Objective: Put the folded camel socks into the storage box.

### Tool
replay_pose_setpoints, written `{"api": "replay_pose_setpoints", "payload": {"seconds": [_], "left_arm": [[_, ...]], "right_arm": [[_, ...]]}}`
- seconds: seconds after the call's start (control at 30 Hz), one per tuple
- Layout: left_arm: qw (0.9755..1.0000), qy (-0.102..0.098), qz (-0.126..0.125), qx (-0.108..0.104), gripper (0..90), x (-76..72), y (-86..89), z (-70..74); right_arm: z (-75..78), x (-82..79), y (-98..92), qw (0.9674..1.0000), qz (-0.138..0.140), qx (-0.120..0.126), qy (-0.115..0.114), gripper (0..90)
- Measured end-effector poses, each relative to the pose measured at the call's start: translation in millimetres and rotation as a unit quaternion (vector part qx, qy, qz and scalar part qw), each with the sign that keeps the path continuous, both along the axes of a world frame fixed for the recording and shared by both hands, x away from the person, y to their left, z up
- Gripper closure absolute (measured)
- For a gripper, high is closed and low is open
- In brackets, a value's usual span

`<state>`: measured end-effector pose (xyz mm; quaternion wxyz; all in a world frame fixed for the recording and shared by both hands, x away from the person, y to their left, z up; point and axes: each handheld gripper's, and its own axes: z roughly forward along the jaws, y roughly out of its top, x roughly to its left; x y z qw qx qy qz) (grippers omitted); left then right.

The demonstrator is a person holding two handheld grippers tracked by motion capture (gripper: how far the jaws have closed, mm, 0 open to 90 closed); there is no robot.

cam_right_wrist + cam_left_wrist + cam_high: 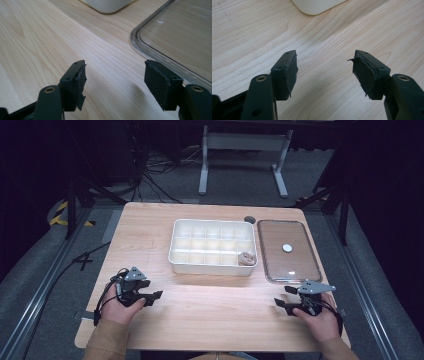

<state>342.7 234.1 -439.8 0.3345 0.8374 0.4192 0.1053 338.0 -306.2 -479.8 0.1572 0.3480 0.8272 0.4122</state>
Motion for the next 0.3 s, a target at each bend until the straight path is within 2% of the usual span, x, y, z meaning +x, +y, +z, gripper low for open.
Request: {"api": "replay_pose_setpoints", "payload": {"seconds": [0.13,0.3], "left_arm": [[1.0,0.005,-0.002,0.003,36.8,-0.1,-2.1,-2.2],[0.9999,0.011,-0.008,0.01,36.6,0.0,-2.5,-1.3]], "right_arm": [[-0.6,-1.4,7.5,0.9998,0.012,-0.013,-0.001,32.8],[-2.8,-0.1,7.5,0.9997,0.012,-0.018,0.007,31.8]]}}
